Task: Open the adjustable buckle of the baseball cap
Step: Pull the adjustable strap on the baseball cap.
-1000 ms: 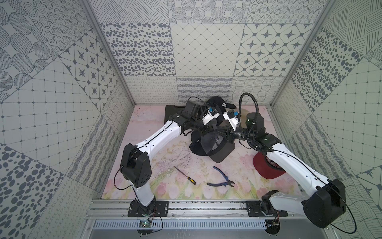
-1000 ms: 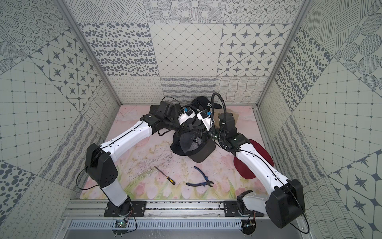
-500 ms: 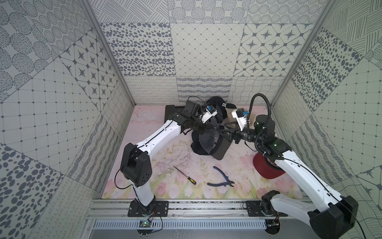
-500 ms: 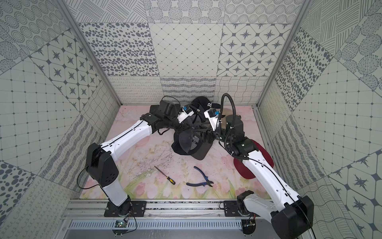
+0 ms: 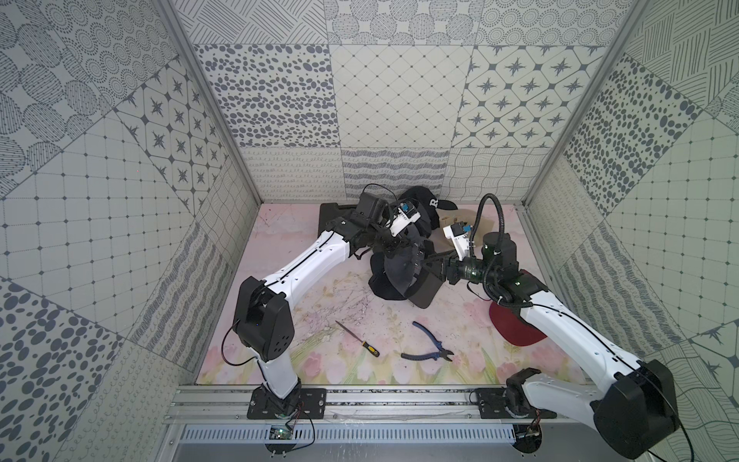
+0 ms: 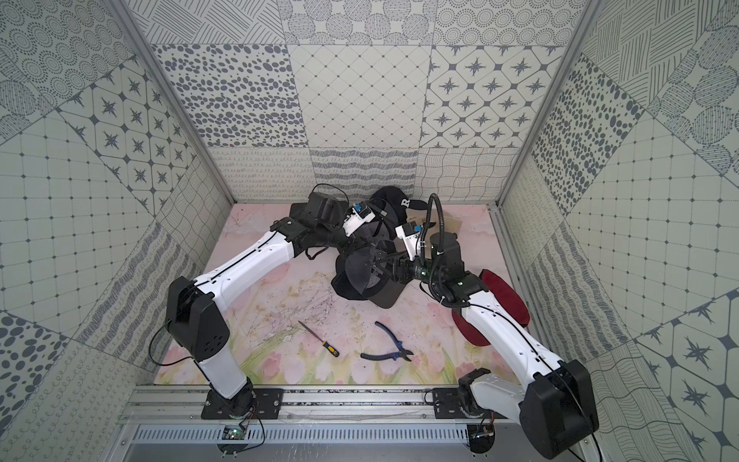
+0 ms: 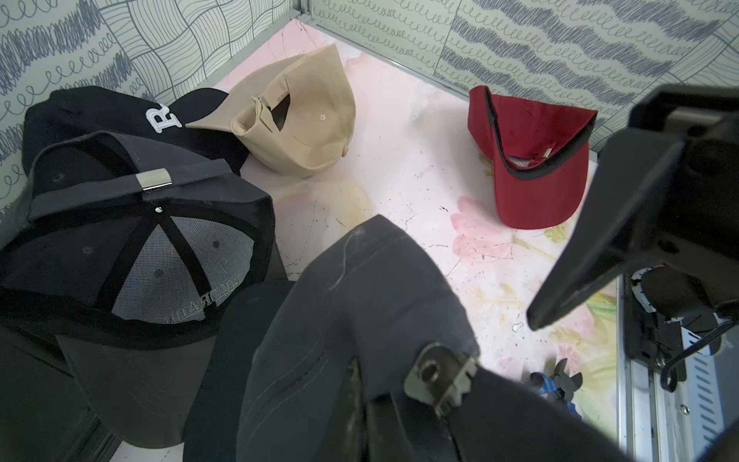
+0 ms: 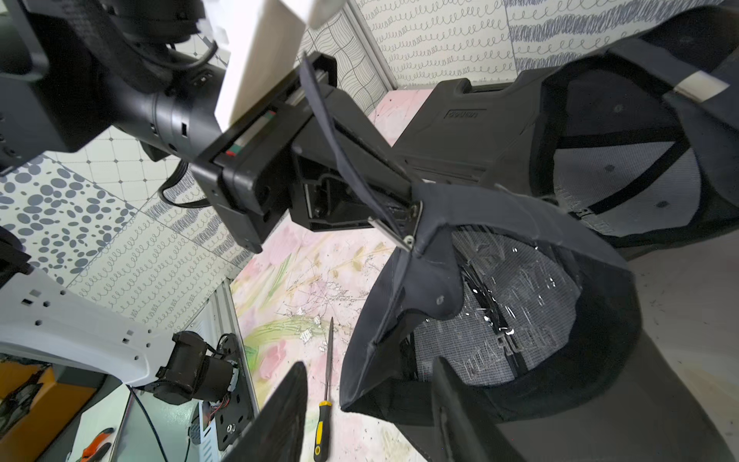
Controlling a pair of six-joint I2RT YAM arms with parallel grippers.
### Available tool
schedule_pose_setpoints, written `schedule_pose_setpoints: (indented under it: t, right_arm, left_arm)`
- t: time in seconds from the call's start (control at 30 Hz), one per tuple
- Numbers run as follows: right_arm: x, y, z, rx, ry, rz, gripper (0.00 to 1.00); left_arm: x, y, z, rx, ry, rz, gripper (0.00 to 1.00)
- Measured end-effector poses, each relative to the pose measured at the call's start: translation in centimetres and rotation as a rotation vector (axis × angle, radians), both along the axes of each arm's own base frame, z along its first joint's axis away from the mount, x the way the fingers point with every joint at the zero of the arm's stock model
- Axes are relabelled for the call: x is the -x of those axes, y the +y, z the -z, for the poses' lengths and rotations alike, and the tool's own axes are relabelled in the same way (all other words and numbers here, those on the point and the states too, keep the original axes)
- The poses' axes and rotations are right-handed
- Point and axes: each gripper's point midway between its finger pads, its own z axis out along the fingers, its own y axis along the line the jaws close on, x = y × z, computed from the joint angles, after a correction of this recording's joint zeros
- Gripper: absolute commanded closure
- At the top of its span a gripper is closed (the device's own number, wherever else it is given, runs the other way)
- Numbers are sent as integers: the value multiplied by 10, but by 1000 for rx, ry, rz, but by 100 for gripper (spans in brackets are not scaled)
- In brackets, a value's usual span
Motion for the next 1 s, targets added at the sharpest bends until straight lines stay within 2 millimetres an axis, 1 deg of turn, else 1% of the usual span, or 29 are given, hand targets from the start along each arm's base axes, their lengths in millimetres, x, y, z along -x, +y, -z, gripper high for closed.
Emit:
schedule_pose_setpoints:
  t: [0.17, 0.33, 0.63, 0.8, 0.83, 0.93, 1.0]
  right_arm:
    - [-7, 8, 4, -19, 6, -9, 59]
    - [-14, 15, 9, -27, 3, -15, 63]
    - [-27, 19, 18, -26, 1, 5, 72]
    - [-29, 21, 17, -37, -9, 1, 82]
    - [-29, 21, 16, -39, -8, 1, 85]
    - [-28, 22, 14, -46, -13, -9, 99]
    - [-27, 23, 14, -47, -15, -17, 100]
  left_arm:
    - [0, 0, 0, 3, 3, -1, 100]
    - [2, 0, -2, 7, 4, 4, 100]
    - [6, 1, -6, 12, 6, 11, 100]
    - [7, 2, -5, 10, 12, 13, 100]
    - [7, 2, -5, 10, 12, 14, 100]
    - [7, 2, -5, 10, 12, 14, 100]
    - [7, 2, -5, 10, 12, 13, 100]
